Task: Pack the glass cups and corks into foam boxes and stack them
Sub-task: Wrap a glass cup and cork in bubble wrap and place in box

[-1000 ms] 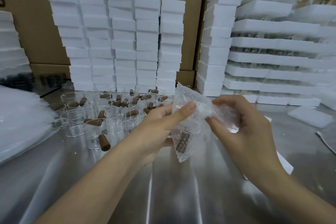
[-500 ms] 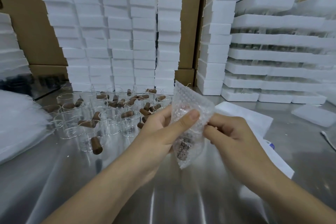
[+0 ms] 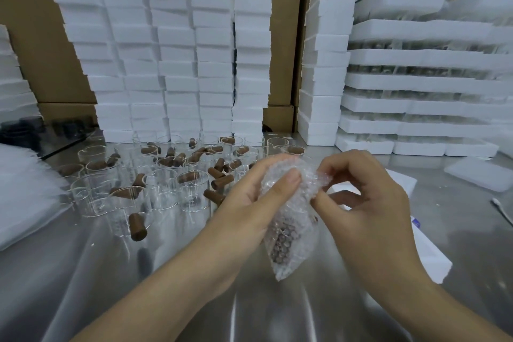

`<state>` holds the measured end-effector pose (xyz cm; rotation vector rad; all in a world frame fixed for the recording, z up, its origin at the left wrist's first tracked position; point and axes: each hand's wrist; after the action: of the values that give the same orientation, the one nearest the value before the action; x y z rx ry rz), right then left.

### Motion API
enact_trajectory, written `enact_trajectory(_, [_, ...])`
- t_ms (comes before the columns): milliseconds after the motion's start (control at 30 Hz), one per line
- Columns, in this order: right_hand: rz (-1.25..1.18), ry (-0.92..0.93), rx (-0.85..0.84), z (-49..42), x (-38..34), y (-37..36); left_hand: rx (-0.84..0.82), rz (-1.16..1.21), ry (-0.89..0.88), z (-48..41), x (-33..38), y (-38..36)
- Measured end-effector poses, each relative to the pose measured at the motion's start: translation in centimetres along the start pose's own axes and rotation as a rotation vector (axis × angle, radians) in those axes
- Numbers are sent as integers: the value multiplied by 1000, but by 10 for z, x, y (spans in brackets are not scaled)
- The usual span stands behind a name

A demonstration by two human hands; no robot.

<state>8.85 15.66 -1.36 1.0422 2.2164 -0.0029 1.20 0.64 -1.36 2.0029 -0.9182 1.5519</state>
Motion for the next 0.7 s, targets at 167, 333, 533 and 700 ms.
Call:
enact_trajectory(167, [-85,-23,-52,4,-4,-3,53,83,-1,2,-3,0])
enact_trajectory(333, [163,36,-291,-2,-4,3,84,68,-12,0,-6,2])
enact_trajectory(533, [48,-102,-621,-2,-3,14,123,-1,-14,1,-8,5])
enact_trajectory(700, [115,-39,-605,-1,5,9,102,-39,62,3,-7,5])
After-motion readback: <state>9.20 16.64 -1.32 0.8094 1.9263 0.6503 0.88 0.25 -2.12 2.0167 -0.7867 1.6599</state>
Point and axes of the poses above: each hand's wrist, its own z-axis away from the middle knuckle, its own y-axis out of the back of the hand, x = y × z, and after that the axes turned 4 degrees about -x, right-handed
